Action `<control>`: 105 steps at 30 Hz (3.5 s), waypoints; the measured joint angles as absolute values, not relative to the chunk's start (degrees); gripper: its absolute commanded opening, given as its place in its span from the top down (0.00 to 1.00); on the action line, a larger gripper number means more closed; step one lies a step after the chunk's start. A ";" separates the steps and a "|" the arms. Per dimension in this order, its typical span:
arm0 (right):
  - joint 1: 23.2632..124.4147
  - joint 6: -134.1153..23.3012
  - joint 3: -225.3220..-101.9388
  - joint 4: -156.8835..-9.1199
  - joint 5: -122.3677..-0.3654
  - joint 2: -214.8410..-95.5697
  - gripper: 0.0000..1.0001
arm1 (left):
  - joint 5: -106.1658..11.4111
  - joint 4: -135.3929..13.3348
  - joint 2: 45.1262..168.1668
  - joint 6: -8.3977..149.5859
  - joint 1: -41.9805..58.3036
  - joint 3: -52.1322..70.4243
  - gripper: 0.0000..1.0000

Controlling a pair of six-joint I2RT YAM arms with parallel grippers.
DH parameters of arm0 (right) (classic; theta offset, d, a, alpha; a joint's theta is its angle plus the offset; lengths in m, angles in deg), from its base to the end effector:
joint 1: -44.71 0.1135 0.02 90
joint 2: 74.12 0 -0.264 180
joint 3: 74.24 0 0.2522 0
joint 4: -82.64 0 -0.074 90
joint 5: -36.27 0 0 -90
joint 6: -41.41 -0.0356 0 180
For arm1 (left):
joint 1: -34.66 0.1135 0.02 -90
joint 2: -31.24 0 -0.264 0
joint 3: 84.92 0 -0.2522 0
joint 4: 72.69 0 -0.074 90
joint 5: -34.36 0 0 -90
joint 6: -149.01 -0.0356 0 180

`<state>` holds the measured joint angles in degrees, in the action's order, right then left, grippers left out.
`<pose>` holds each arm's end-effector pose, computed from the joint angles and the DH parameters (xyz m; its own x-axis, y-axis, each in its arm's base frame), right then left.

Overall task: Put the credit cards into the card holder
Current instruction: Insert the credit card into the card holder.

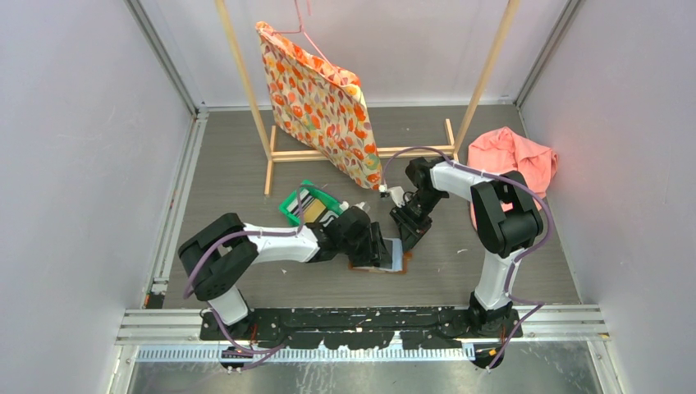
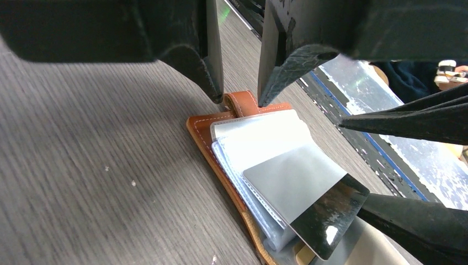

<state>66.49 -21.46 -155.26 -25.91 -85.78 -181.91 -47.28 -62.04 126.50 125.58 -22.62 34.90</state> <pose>0.2817 0.1329 0.1482 -0.7067 -0.6986 -0.1123 -0.6363 0.5581 0.5326 0.1723 -0.2778 0.1532 -0.9680 -0.1728 -0.1820 -0.0023 0.7315 -0.6819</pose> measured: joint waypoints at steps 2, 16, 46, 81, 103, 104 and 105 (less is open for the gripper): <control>66.47 -21.54 -155.28 -25.88 -86.02 -181.91 0.66 | -47.21 -61.14 126.50 124.47 -22.62 34.46 0.48; 64.94 -22.29 -156.11 -24.88 -90.04 -183.25 0.70 | -45.38 -59.85 130.70 117.06 -25.94 27.86 0.45; 60.33 -23.77 -155.89 -26.69 -87.37 -183.94 0.82 | -57.09 -46.91 123.75 116.77 -24.74 29.46 0.72; 63.63 -26.05 -156.57 -26.12 -84.66 -186.26 0.81 | -46.69 -53.91 135.03 115.55 -23.21 23.30 0.71; 61.09 -18.86 -147.52 -27.46 -103.29 -155.90 0.32 | -52.37 -76.38 99.95 100.40 -20.12 45.50 0.06; 61.12 -20.01 -147.09 -27.65 -104.53 -157.39 0.33 | -51.13 -78.21 100.30 101.32 -19.51 47.36 0.07; 61.14 -20.78 -146.89 -27.94 -105.12 -158.72 0.33 | -50.43 -79.04 100.71 102.17 -19.07 48.23 0.10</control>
<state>61.14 -20.78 -146.89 -27.94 -105.12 -158.72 -50.43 -79.04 100.71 102.17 -19.07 48.23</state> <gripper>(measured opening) 0.678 0.952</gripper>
